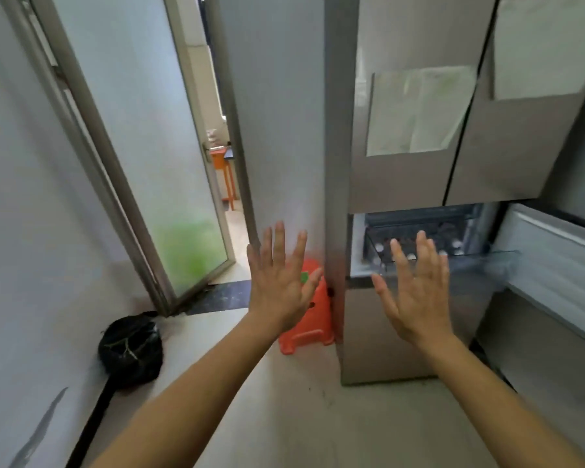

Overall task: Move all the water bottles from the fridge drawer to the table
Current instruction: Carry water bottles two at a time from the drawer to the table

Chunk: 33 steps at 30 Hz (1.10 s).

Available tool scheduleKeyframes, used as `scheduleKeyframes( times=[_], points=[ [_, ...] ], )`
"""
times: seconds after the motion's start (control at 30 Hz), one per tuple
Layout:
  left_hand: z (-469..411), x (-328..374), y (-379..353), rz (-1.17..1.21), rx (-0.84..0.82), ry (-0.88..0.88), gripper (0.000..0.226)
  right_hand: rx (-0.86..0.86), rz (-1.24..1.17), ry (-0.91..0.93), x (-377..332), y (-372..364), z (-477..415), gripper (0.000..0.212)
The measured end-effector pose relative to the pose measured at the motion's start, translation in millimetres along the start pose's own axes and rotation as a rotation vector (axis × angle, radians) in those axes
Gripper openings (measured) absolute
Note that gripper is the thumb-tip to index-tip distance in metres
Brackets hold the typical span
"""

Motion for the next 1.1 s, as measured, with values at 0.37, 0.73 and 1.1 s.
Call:
scheduleKeyframes(
  times=[0.37,0.73,1.1],
  points=[
    [-170,122,-171,0.156,-0.143,-0.208,0.074,-0.019,0.289,-0.25,192,-36,-85,0.081],
    [-286,203,-292,0.233,-0.447,-0.395,0.075,-0.1,0.34,-0.444,313,-64,-156,0.073],
    [-336,242,-409,0.235,-0.626,-0.139,0.077,-0.459,0.187,-0.439,448,-155,-237,0.063]
  ],
)
Point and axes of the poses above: each hand's wrist, its own z-axis away from the middle knuckle, its own y-axis out of the back of the hand, x = y × z, the point moved 7 cm from there along -z, towards the middle knuckle, and after that the axes turned 11 degrees about -y, right-handed, at the moved point
